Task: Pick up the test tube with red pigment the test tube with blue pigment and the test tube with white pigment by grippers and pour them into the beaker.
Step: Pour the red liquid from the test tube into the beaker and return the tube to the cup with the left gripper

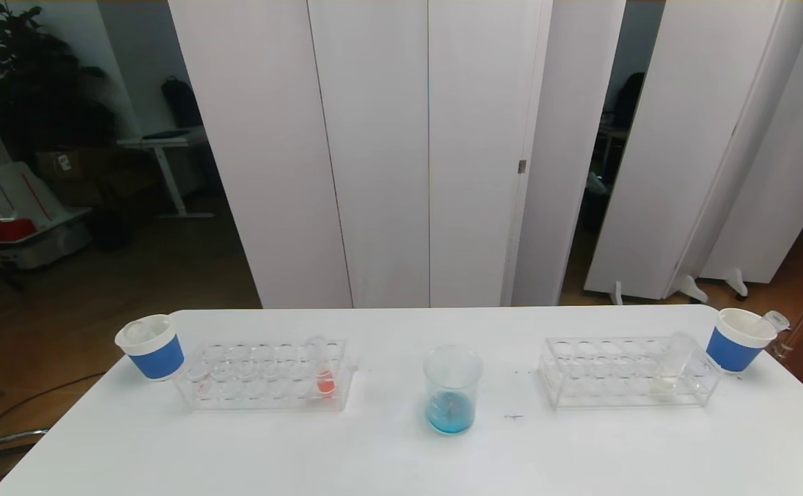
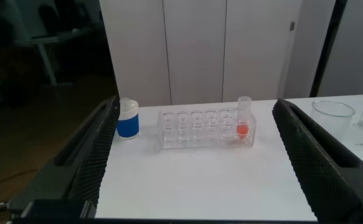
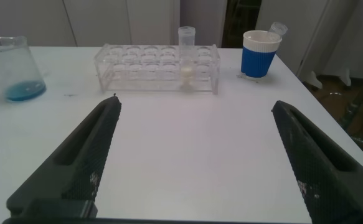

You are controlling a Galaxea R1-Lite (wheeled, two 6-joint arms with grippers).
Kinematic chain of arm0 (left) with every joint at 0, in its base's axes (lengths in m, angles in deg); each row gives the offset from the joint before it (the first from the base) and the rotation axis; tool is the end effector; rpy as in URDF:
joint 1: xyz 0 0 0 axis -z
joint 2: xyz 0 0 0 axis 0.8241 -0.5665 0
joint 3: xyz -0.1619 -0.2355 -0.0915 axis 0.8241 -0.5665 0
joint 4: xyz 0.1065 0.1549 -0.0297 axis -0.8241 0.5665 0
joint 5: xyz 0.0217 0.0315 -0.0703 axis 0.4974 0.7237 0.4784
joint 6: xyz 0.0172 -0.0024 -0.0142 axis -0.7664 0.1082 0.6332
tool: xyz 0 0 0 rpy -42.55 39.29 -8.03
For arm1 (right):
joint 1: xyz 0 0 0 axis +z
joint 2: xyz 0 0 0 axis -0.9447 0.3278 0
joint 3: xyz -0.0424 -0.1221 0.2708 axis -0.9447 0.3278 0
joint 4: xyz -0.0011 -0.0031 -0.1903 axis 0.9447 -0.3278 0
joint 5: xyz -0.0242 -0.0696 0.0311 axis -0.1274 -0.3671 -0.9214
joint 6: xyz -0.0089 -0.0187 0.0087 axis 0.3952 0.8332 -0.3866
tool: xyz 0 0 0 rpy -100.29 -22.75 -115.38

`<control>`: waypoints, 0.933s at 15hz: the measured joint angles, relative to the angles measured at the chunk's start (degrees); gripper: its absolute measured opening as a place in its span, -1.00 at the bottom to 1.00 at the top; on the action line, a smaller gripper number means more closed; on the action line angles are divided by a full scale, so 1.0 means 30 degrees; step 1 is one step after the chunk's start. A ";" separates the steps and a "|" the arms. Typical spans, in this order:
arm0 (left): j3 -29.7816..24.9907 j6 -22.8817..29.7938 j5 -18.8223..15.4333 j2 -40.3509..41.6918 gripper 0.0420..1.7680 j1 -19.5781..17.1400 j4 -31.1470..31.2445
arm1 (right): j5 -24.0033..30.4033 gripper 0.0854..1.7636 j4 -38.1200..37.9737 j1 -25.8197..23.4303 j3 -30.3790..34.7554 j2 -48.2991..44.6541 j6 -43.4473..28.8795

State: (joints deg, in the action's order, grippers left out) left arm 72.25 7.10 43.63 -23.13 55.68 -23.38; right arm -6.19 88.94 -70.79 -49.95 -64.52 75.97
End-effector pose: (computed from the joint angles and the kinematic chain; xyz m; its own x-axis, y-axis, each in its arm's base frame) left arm -0.0527 0.0001 0.1705 0.9813 -0.0070 0.1922 -0.0003 0.9993 0.0378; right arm -0.0231 -0.0001 0.0766 0.9999 -0.0064 0.0094 0.0062 0.9997 0.0231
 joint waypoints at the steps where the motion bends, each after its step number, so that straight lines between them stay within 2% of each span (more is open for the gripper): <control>1: 0.0601 0.0020 0.0028 -0.0597 0.98 0.0057 0.0000 | 0.0000 0.97 0.0000 0.0000 0.0000 0.0000 0.0000; 6: 0.3393 0.0475 0.0248 -0.4535 0.98 0.0947 -0.0593 | 0.0000 0.97 0.0000 0.0000 0.0000 0.0000 0.0000; 12: 0.3743 0.1134 0.0175 -1.0289 0.98 0.1231 -0.5092 | 0.0000 0.97 -0.0004 0.0000 0.0000 0.0000 0.0000; 14: 0.3767 0.1089 0.0272 -1.2418 0.98 0.1666 -0.6875 | 0.0000 0.97 0.0000 0.0000 0.0000 0.0000 0.0000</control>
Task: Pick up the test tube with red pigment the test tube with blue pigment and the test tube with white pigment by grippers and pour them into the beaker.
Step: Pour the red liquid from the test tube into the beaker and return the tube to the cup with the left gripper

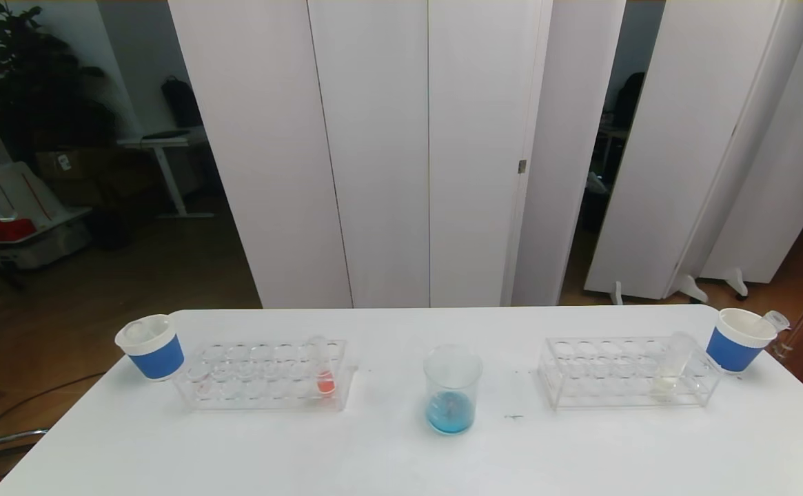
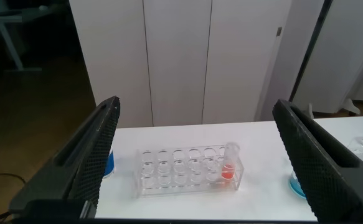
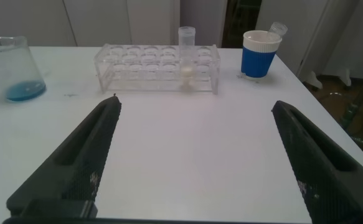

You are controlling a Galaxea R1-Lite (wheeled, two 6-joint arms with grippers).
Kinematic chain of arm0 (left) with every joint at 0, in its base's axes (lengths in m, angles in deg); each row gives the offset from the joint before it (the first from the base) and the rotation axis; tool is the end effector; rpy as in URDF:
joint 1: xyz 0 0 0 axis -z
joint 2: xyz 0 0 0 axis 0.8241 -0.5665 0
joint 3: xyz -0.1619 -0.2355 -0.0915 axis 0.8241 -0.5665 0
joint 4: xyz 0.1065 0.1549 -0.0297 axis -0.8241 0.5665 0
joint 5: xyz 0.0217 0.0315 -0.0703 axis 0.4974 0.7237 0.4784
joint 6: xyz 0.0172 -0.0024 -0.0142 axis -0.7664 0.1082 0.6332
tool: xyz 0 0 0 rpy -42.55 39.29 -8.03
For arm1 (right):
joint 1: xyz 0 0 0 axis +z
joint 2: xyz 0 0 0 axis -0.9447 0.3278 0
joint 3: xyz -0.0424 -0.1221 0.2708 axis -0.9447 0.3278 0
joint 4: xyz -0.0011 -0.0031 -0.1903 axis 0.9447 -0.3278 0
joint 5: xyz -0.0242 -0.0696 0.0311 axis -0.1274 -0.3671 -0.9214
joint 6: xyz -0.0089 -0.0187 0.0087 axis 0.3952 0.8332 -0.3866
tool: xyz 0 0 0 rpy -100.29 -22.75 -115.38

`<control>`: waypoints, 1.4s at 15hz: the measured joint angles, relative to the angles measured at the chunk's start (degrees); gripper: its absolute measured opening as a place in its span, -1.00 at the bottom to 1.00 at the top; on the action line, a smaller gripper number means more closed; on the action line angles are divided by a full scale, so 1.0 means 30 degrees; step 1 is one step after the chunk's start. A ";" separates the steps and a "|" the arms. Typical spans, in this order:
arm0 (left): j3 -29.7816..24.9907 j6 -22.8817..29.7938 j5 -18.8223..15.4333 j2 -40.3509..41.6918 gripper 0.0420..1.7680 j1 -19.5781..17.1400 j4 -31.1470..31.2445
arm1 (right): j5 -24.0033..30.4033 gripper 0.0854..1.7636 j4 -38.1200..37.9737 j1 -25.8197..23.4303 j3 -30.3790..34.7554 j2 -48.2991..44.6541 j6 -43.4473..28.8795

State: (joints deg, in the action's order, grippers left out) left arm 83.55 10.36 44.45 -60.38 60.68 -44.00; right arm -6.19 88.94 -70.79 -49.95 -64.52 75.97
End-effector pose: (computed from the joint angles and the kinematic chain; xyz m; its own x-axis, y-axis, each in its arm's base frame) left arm 0.0654 -0.0057 0.2601 0.9918 -0.0795 0.1002 0.0819 0.9964 -0.0200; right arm -0.0231 -0.0001 0.0766 0.9999 -0.0064 0.0094 0.0062 0.9997 0.0231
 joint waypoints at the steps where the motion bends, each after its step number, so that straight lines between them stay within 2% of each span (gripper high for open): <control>1: -0.0061 -0.0028 0.0045 -0.1069 0.98 0.0183 -0.0866 | 0.0008 0.97 0.0000 0.0000 0.0000 0.0000 0.0000; 8: -0.2113 -0.0081 0.0195 -0.7599 0.98 0.1016 -0.7607 | 0.0000 0.97 0.0000 0.0000 0.0000 0.0000 0.0000; 13: -0.3868 0.0191 0.0260 -1.0716 0.98 0.1755 -1.1102 | -0.0008 0.97 0.0000 0.0000 0.0000 0.0000 0.0000; 15: -0.4571 0.0293 0.0187 -1.1471 0.98 0.2312 -1.1788 | 0.0000 0.97 -0.0004 0.0000 0.0000 0.0000 0.0000; 18: -0.5116 0.1378 -0.0008 -1.2130 0.98 0.3462 -1.1910 | 0.0008 0.97 0.0000 0.0000 0.0000 0.0000 0.0000; 21: -0.5522 0.1463 -0.0191 -1.2820 0.98 0.4380 -1.2955 | 0.0000 0.97 0.0000 0.0000 0.0000 0.0000 0.0000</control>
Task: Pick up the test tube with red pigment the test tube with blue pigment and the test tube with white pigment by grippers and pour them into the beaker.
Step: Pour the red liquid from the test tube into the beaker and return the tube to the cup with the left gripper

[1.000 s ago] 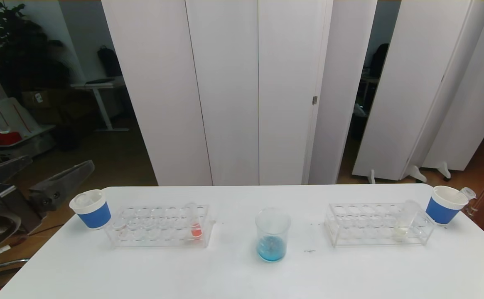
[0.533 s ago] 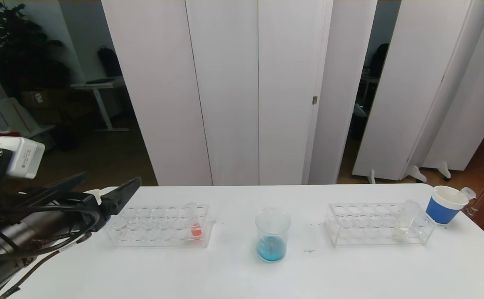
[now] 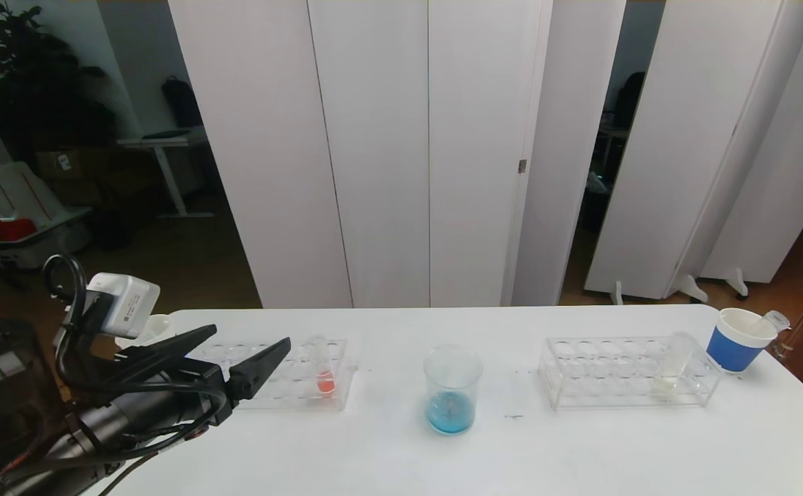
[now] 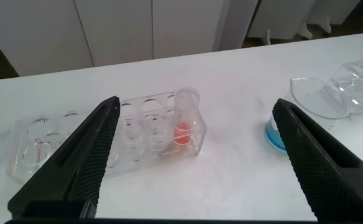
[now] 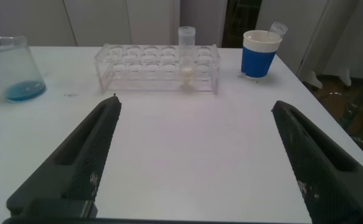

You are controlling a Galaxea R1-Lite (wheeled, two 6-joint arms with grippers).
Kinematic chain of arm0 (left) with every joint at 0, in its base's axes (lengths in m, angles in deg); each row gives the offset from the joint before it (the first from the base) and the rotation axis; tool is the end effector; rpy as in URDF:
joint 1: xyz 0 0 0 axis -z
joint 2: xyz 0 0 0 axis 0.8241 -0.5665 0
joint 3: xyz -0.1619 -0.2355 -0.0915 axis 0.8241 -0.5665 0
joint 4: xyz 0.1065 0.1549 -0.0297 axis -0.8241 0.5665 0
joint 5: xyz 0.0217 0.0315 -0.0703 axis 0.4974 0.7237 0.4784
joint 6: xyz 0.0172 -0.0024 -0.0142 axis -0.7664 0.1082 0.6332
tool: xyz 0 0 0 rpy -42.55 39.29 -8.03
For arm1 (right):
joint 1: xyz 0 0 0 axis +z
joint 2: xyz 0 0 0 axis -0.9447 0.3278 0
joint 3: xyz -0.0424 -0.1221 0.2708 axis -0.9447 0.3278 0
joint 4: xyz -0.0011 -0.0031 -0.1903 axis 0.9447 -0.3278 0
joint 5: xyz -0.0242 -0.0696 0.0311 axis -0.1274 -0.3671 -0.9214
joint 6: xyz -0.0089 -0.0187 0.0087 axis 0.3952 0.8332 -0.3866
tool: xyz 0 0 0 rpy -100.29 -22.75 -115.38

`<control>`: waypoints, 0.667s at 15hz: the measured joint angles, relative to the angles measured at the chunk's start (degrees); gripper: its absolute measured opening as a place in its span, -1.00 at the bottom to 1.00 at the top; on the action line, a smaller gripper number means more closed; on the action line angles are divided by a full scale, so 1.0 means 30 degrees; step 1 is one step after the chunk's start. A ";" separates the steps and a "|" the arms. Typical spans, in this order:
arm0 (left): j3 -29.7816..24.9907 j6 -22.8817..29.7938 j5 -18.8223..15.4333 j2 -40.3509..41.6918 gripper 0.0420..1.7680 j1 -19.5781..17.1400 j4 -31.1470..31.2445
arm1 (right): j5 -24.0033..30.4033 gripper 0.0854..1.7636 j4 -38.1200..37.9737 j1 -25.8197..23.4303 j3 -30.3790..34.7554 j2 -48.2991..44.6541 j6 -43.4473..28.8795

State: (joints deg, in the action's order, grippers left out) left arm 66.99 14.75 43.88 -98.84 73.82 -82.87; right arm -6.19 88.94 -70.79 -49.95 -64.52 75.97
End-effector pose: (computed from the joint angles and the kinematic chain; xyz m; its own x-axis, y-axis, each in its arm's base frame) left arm 0.1882 -0.0624 0.1535 0.9338 -0.3088 -0.1805 0.2961 0.9505 -0.0939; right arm -0.0231 -0.0001 0.0766 0.9999 -0.0064 0.0094 0.0062 0.9997 0.0231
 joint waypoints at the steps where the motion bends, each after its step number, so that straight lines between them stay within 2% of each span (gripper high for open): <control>1: -0.0118 -0.0093 -0.0163 -0.0284 0.98 0.0167 -0.0268 | 0.0000 0.97 0.0008 0.0000 0.0000 0.0000 0.0000; 3: -0.0199 -0.0349 -0.0890 -0.0817 0.98 0.0471 -0.0386 | 0.0000 0.97 0.0000 0.0000 0.0000 0.0000 0.0000; 10: -0.0146 -0.0215 -0.0971 -0.2950 0.98 0.0853 -0.2097 | 0.0008 0.97 0.0000 0.0000 0.0000 0.0000 0.0000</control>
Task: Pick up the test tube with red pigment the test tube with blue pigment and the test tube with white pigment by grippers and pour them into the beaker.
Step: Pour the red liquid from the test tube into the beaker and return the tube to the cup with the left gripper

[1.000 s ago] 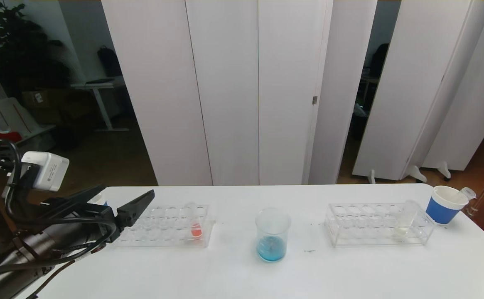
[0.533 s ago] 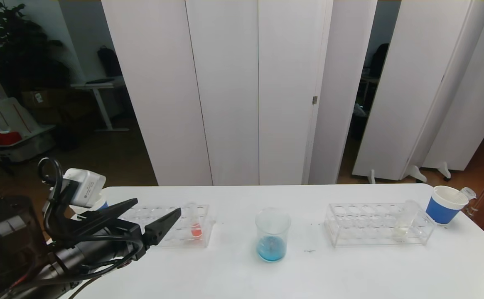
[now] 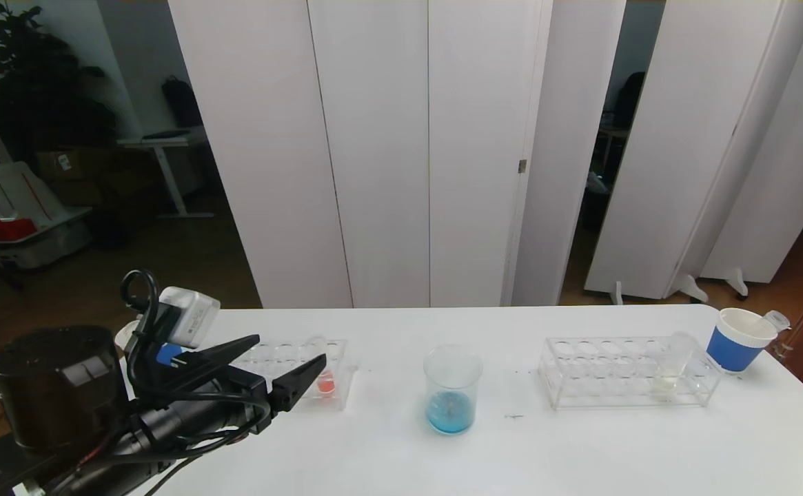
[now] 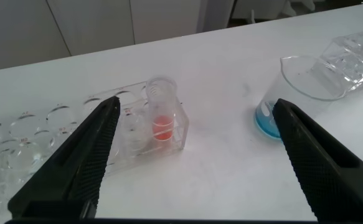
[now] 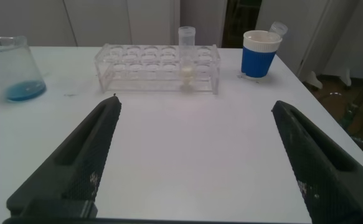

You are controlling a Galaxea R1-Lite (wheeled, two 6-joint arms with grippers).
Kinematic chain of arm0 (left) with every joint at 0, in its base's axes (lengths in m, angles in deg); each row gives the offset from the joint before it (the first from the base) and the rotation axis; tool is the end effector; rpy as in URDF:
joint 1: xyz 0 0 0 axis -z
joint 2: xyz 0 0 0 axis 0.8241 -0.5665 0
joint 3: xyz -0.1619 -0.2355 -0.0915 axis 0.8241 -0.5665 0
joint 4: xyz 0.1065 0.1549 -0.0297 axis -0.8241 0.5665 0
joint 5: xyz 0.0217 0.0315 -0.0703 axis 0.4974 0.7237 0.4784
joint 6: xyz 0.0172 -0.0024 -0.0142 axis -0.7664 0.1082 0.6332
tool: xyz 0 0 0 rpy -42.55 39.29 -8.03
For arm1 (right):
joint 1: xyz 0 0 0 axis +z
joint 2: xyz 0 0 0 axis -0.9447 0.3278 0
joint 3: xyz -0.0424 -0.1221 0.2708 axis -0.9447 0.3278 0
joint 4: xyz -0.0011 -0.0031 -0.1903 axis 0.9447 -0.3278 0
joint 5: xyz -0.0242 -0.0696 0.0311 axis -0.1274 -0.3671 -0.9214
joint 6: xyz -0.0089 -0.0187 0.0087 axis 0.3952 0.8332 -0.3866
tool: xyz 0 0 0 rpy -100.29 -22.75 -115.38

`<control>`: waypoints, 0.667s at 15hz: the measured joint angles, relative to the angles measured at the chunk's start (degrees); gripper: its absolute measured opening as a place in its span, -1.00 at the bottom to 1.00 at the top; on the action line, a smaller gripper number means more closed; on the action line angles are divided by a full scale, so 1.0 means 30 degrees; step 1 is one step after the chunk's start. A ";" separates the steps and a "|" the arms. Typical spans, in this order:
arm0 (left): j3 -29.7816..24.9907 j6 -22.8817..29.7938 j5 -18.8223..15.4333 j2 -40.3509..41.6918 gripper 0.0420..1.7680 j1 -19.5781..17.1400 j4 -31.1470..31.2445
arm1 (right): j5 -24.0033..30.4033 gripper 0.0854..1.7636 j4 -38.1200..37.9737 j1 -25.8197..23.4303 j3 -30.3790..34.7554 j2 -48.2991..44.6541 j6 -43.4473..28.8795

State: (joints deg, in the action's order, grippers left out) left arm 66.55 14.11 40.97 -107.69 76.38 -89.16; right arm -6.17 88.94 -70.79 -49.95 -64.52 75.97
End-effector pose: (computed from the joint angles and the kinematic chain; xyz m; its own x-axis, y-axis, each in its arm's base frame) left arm 0.2064 -0.0800 0.1303 0.8898 -0.3933 -0.2315 0.3820 0.9194 -0.0937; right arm -0.0231 -0.0001 0.0766 0.9999 -0.0061 0.0094 0.0059 0.9997 0.0231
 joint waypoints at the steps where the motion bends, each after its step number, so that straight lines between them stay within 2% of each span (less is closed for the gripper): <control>1: 0.0004 0.0000 0.0008 -0.0337 0.98 0.0012 -0.0305 | 0.0000 0.97 0.0000 0.0000 0.0000 0.0000 0.0000; 10: -0.0248 0.0150 0.0386 -0.4198 0.98 0.0057 -0.5051 | -0.0008 0.97 0.0000 0.0000 0.0000 0.0000 0.0008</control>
State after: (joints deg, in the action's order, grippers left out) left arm 65.80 14.56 42.12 -120.29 76.55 -104.31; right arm -6.19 88.94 -70.79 -49.95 -64.52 76.00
